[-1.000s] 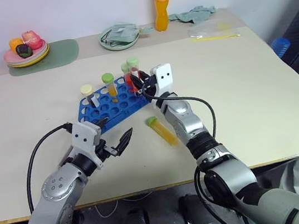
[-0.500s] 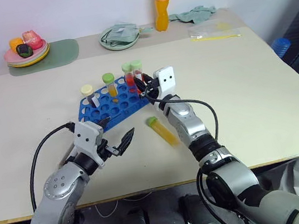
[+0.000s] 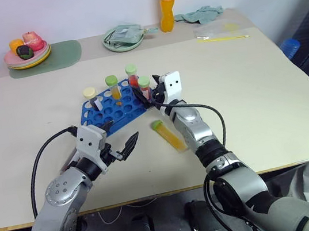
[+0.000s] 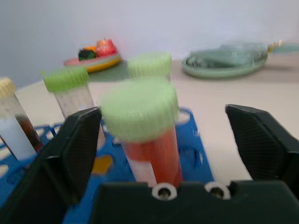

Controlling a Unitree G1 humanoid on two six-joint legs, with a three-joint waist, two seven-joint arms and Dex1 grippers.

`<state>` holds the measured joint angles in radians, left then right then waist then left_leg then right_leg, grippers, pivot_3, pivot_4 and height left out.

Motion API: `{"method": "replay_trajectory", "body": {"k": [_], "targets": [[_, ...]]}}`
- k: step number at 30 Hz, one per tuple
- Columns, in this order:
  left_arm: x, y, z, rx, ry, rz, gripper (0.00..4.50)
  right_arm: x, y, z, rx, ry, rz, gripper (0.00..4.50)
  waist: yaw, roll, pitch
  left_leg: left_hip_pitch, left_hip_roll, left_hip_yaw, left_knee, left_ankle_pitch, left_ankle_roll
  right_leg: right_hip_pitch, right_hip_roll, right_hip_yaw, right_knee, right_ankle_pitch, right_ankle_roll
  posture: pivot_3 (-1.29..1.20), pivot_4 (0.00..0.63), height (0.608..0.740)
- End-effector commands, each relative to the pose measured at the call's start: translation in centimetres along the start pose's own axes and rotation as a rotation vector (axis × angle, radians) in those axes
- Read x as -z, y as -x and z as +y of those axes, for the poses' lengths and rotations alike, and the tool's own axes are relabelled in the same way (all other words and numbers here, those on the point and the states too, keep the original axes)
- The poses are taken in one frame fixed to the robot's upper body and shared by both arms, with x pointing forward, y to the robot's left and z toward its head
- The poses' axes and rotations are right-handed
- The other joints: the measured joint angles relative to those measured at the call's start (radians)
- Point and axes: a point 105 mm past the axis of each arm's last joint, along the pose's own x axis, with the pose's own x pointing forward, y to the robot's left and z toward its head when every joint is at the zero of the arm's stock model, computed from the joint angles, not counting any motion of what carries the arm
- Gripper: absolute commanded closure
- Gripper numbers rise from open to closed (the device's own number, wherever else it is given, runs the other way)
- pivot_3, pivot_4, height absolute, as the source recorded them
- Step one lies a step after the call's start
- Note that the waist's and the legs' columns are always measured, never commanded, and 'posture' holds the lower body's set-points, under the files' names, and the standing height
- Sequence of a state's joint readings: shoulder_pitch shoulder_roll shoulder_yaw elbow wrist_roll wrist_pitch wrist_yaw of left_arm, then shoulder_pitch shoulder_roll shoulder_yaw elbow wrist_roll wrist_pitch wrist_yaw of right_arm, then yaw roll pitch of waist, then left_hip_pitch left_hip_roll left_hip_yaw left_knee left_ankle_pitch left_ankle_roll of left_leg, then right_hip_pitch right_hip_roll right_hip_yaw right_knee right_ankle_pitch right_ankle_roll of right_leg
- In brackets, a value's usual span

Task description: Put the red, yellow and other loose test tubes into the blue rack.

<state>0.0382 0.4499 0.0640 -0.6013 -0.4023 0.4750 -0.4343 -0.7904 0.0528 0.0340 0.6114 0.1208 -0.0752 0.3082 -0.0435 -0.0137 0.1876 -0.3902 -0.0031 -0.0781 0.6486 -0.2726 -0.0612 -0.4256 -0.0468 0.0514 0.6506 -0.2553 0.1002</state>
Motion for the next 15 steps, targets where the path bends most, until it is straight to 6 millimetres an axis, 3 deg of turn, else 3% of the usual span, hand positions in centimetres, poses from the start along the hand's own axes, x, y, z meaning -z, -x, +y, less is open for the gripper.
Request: {"method": "replay_trajectory", "body": {"k": [1,6,11,15], "targets": [[-0.9,0.8,0.3,-0.015,-0.034,-0.025,0.00,-3.0,1.8,-1.7,-0.042,0.055,0.017,0.09,0.006,0.000,0.000,0.000,0.000,0.000,0.000,0.000,0.000,0.000,0.000,0.000,0.000,0.000,0.000,0.00,0.150,0.740],[0.0,2.3,1.8,-0.035,-0.059,0.035,0.00,-3.8,5.7,-2.6,-0.150,0.008,0.250,0.09,0.004,0.000,0.000,-0.001,0.000,-0.001,0.000,0.000,0.000,0.000,0.000,-0.001,-0.001,0.000,0.000,0.00,0.150,0.740],[1.0,3.4,3.5,-0.028,-0.094,0.099,0.00,-3.8,8.9,-1.0,-0.250,-0.067,0.622,0.09,-0.004,0.002,0.001,0.000,0.001,0.000,-0.001,0.000,0.000,0.000,0.001,0.000,-0.001,-0.001,-0.001,0.00,0.150,0.740],[1.6,3.4,4.1,-0.011,-0.104,0.114,0.00,-3.9,10.0,1.0,-0.300,-0.060,0.798,0.09,-0.001,0.002,0.001,0.000,0.001,-0.001,-0.001,0.000,0.001,0.000,0.001,-0.001,-0.001,-0.001,-0.002,0.00,0.150,0.740]]}}
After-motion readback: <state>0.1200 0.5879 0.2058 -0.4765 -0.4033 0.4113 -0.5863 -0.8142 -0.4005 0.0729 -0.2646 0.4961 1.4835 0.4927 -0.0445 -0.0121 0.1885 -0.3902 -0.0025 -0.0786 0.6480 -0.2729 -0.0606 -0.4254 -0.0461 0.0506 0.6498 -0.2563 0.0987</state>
